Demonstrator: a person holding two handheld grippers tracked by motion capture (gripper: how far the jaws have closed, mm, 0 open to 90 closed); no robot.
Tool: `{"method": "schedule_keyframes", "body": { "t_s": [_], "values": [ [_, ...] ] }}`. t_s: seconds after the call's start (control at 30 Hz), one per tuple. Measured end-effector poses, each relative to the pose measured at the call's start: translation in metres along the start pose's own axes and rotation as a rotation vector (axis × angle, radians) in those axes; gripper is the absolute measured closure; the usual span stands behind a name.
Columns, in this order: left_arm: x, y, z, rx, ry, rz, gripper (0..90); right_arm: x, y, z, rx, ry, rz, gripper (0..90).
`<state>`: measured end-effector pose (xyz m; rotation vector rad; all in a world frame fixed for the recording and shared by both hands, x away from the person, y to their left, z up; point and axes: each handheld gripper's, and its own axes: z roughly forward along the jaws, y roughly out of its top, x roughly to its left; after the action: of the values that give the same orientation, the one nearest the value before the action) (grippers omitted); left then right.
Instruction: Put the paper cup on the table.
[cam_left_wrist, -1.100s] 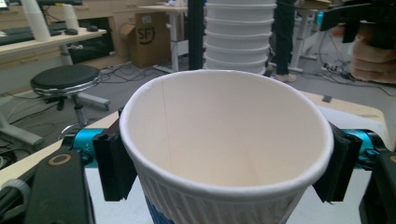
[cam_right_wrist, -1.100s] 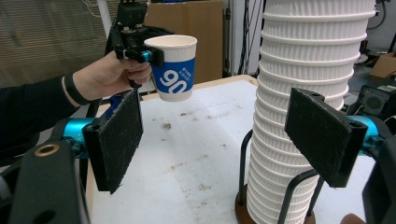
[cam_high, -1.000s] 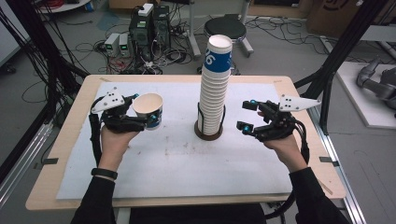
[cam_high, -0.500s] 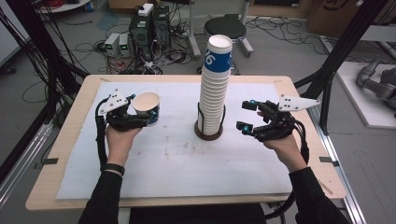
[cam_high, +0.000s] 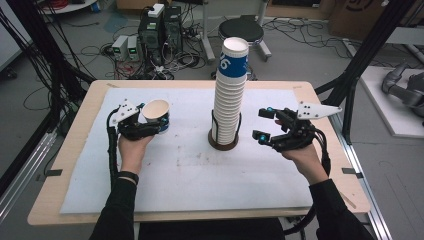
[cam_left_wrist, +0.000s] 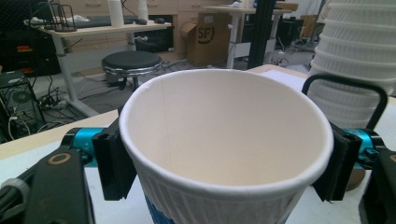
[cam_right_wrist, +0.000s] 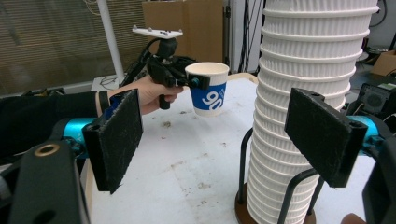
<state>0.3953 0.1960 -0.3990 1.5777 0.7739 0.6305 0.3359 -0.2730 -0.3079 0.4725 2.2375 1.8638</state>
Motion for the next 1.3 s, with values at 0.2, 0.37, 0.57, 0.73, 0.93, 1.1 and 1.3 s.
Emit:
{"method": "schedule_keyframes", "body": {
  "t_s": [0.2, 0.37, 0.57, 0.73, 0.93, 1.1, 1.3],
  "values": [
    [0.007, -0.017, 0.007, 0.01, 0.016, -0.032, 23.2, 0.0, 0.0, 0.0, 0.0, -0.002, 0.002, 19.5],
    [0.008, -0.027, 0.011, 0.033, 0.021, -0.043, 23.3, 0.0, 0.0, -0.001, 0.004, -0.003, 0.007, 19.5],
    [0.01, -0.032, 0.015, 0.044, 0.031, -0.037, 23.3, -0.001, -0.001, -0.001, 0.005, -0.004, 0.004, 19.5],
    [0.013, -0.035, 0.018, 0.056, 0.042, -0.033, 23.2, -0.001, -0.001, 0.0, 0.007, -0.006, 0.008, 19.5],
    [0.014, -0.037, 0.019, 0.072, 0.047, -0.028, 22.6, -0.001, -0.002, 0.0, 0.01, -0.009, 0.007, 19.5],
    [0.013, -0.039, 0.02, 0.081, 0.04, -0.03, 22.2, -0.001, -0.002, 0.0, 0.007, -0.01, 0.005, 19.6],
    [0.014, -0.04, 0.02, 0.108, 0.043, -0.045, 20.0, -0.001, -0.002, -0.001, 0.004, -0.011, 0.002, 19.5]
  ]
}}
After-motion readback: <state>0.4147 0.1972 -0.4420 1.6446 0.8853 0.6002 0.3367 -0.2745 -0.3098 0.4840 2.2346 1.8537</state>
